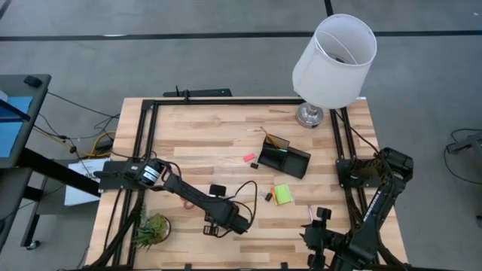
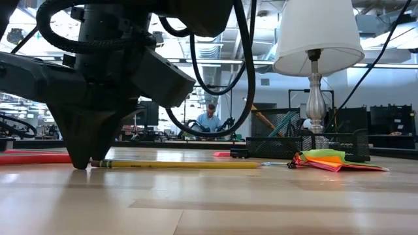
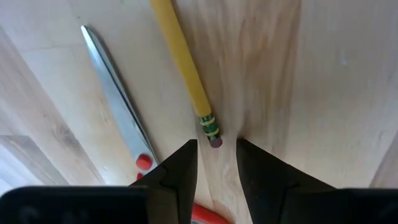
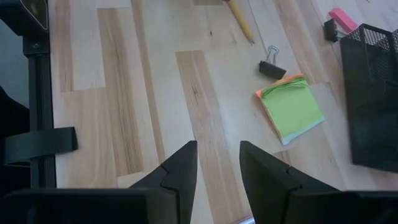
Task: Pick and place office supplies into organizer
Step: Put the yellow pencil into the desk organizer
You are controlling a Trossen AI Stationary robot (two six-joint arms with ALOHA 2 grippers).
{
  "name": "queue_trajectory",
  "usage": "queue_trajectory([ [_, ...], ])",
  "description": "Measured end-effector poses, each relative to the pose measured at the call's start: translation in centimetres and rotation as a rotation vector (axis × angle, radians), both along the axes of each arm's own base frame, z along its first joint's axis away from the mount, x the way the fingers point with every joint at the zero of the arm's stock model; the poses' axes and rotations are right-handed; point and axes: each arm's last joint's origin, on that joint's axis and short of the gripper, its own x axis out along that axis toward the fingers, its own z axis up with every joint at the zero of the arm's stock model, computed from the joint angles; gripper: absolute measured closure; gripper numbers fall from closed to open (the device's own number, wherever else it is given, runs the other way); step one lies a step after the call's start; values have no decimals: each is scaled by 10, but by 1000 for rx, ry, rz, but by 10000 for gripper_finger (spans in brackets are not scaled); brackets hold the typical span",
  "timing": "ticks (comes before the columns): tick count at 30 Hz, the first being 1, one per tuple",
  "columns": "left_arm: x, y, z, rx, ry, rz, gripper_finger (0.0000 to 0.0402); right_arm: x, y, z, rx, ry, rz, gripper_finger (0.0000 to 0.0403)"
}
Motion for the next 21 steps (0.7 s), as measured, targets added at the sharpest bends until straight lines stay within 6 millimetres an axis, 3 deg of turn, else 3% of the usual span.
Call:
queue_trajectory([
  [10, 3, 3, -1, -28, -4, 50, 301, 0, 0, 0, 0, 0, 0, 289],
  [21, 7, 9, -3, -47, -13, 110, 382, 0, 0, 0, 0, 0, 1, 289],
])
